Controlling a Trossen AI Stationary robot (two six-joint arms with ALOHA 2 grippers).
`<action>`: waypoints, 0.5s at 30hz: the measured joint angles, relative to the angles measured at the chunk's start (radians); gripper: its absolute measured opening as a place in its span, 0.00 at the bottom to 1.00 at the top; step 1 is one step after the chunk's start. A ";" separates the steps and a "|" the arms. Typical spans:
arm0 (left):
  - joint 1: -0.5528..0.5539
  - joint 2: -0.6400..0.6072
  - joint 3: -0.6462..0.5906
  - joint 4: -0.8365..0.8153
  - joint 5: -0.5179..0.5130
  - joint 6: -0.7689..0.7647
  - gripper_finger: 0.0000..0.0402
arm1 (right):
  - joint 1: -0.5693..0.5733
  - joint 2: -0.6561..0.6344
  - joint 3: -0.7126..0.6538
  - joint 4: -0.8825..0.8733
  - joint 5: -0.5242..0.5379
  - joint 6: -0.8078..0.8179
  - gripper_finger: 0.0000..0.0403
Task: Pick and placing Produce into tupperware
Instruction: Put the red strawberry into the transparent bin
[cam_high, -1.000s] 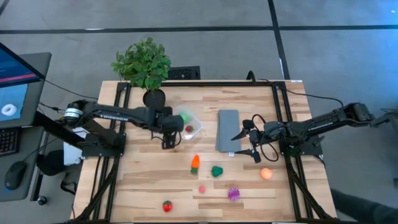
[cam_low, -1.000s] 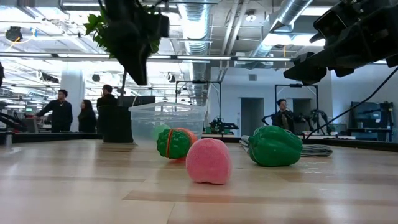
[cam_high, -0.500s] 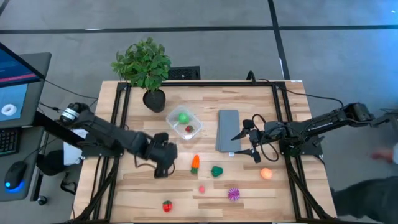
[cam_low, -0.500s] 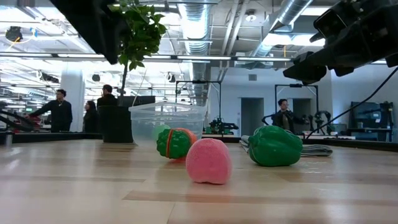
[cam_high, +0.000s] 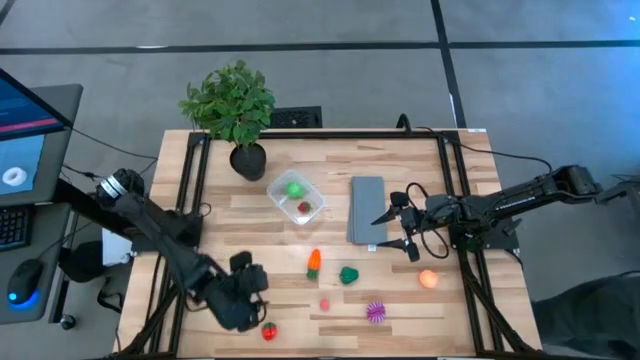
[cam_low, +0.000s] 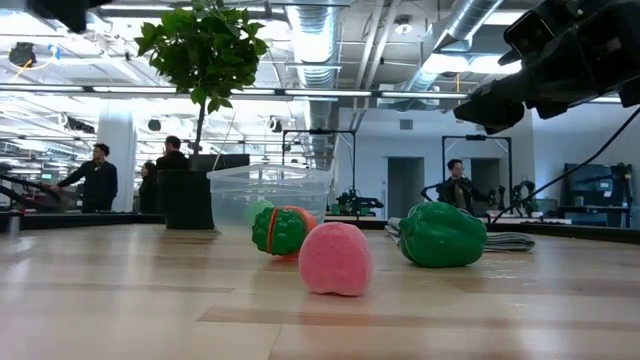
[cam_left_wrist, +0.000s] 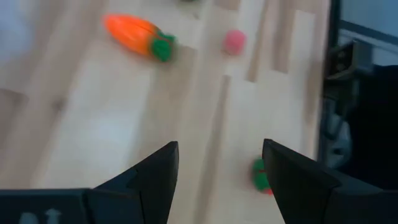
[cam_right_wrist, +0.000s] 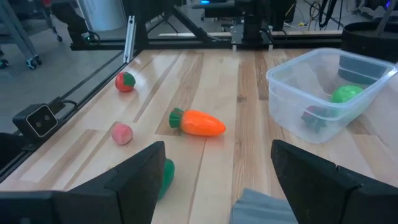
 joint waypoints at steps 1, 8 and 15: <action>-0.018 0.017 0.000 0.014 0.000 -0.021 0.55 | 0.000 0.000 0.000 0.005 0.000 0.000 0.79; -0.053 0.168 -0.001 0.112 0.065 -0.086 0.55 | 0.000 0.000 0.000 0.026 -0.001 0.000 0.79; -0.065 0.218 0.000 0.150 0.102 -0.127 0.55 | 0.000 0.000 0.000 0.035 -0.001 0.000 0.79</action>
